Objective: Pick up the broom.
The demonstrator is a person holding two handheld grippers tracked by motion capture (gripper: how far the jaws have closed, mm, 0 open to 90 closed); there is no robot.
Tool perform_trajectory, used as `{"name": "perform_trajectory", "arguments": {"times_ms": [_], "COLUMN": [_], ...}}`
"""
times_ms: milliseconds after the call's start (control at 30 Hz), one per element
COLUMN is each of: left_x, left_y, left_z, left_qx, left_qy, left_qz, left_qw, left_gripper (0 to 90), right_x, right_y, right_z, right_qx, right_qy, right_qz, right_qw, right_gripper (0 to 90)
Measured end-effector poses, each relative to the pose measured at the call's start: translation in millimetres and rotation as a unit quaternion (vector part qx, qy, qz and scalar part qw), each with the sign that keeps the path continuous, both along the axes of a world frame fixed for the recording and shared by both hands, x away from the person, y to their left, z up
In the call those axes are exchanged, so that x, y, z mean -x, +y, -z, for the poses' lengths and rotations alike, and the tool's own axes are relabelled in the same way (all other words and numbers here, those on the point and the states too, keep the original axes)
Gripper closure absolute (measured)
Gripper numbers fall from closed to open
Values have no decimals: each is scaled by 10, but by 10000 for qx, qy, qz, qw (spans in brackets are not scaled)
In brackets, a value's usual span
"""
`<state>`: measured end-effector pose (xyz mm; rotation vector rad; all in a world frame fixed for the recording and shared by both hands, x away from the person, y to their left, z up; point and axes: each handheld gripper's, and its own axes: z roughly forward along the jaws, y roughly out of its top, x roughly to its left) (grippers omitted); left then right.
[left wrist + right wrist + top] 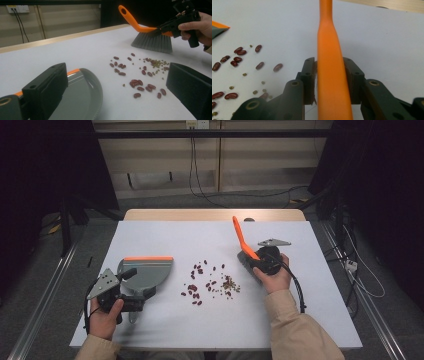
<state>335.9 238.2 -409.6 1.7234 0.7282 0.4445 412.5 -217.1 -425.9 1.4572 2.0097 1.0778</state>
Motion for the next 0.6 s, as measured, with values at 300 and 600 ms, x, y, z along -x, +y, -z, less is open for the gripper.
{"name": "perform_trajectory", "arguments": {"times_ms": [300, 600], "left_x": [4, 4], "left_y": [3, 10], "left_z": [-4, -6], "left_qx": [18, 11], "left_qy": [-16, -17], "left_qz": [-2, 15], "left_qw": [10000, 10000], "left_gripper": [37, 37], "right_x": [-45, -1], "right_y": [27, 236], "right_z": [-3, -5], "right_qx": [-13, 194], "right_qy": [27, -62], "right_qz": [114, -25], "right_qw": [9999, 9998], "right_gripper": [711, 713]}}
